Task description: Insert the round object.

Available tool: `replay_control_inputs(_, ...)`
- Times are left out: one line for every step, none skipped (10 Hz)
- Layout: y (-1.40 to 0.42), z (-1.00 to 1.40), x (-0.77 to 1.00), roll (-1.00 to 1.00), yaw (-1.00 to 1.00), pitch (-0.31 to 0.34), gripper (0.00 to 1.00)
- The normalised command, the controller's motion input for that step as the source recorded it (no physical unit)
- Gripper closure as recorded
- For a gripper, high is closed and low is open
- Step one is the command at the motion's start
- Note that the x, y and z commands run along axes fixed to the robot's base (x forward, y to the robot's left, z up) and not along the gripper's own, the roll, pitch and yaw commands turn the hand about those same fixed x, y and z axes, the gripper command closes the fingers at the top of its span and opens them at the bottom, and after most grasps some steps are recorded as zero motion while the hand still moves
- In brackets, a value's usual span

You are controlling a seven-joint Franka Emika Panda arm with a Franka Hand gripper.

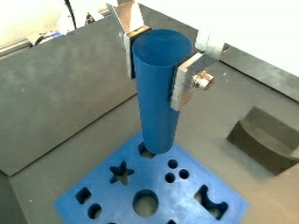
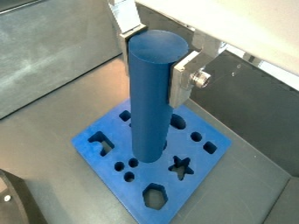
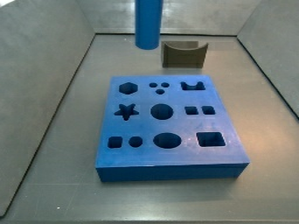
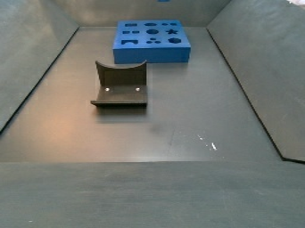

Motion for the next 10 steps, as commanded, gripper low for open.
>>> replay_control_inputs(-0.31,-1.0,0.0,0.02,0.0,-0.013,1.0)
replay_control_inputs(-0.43,-1.0,0.13,0.01,0.0,-0.031,1.0)
replay_control_inputs(-0.53,-1.0,0.29,0.0,-0.04,-0.044,1.0)
replay_control_inputs(-0.37,-0.61,0.27,0.03,-0.04,0.0,1.0)
replay_control_inputs(-0.31,-0.28,0.34,0.1,-0.05,0.041,1.0)
replay_control_inputs(-0.13,-0.04,0.27,0.1,-0.04,0.083,1.0)
replay_control_inputs(-0.04,0.0,0.18,0.0,-0.04,0.02,1.0)
replay_control_inputs(0.0,0.0,0.15,-0.04,-0.04,0.0,1.0)
replay_control_inputs(-0.01,-0.27,0.14,0.0,-0.1,0.0,1.0)
replay_control_inputs(-0.04,-0.4,0.18,0.0,-0.12,0.0,1.0)
